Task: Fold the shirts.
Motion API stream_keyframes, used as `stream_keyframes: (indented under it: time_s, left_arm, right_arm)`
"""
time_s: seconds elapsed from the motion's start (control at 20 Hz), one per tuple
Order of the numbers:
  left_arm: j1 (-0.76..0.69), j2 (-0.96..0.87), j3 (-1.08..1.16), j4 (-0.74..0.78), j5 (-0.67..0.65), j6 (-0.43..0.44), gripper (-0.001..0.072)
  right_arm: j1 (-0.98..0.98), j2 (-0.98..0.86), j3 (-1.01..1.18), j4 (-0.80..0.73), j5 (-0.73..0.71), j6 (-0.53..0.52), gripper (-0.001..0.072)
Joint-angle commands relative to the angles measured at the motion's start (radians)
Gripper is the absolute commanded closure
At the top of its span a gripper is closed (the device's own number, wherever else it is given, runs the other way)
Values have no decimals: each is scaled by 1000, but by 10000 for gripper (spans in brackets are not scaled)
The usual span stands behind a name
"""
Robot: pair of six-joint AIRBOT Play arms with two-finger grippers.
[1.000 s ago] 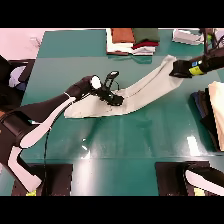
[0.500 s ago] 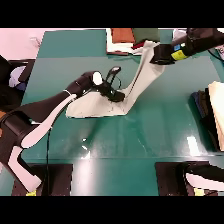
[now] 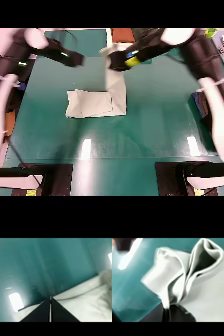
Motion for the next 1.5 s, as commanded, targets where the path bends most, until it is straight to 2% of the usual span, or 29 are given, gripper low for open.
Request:
stream_keyframes:
  time_s: [0.0, 0.05, 0.1, 0.15, 0.3, 0.45, 0.7, 0.75, 0.8, 0.85, 1.05, 1.3, 1.45]
  left_arm:
    - [147, 171, 7, 93, -36, 1, 684]
    - [172, 203, 7, 93, -38, 1, 683]
    - [193, 231, 7, 93, -40, 2, 684]
    - [207, 252, 7, 94, -47, 2, 683]
    - [225, 277, 11, 94, -97, 5, 683]
    - [224, 276, 11, 83, -138, 11, 685]
    - [121, 272, 11, 83, -112, 12, 685]
    - [100, 268, 11, 83, -104, 12, 684]
    - [79, 260, 11, 83, -101, 13, 684]
    - [65, 251, 11, 83, -103, 23, 684]
    - [45, 217, 7, 71, -140, 28, 684]
    - [45, 209, -36, 71, -149, 48, 684]
    - [45, 209, -55, 70, -150, 54, 684]
  right_arm:
    - [134, -156, 8, 134, -234, -92, 690]
    - [158, -212, 25, 164, -273, -135, 680]
    - [177, -276, 68, 197, -286, -171, 477]
    - [186, -326, 117, 215, -273, -177, 327]
    - [156, -346, 163, 171, -191, -155, 330]
    - [66, -215, -20, 43, -135, -116, 330]
    - [-93, -48, -272, -241, 27, 66, 331]
    - [-121, -35, -304, -241, 43, 71, 292]
    - [-142, -31, -328, -222, 45, 71, 154]
    - [-154, -35, -345, -208, 49, 74, 97]
    - [-148, -108, -355, -209, 49, 217, 98]
    - [-102, -229, -354, -188, 14, 278, 102]
    - [-89, -279, -354, -46, -88, 277, 119]
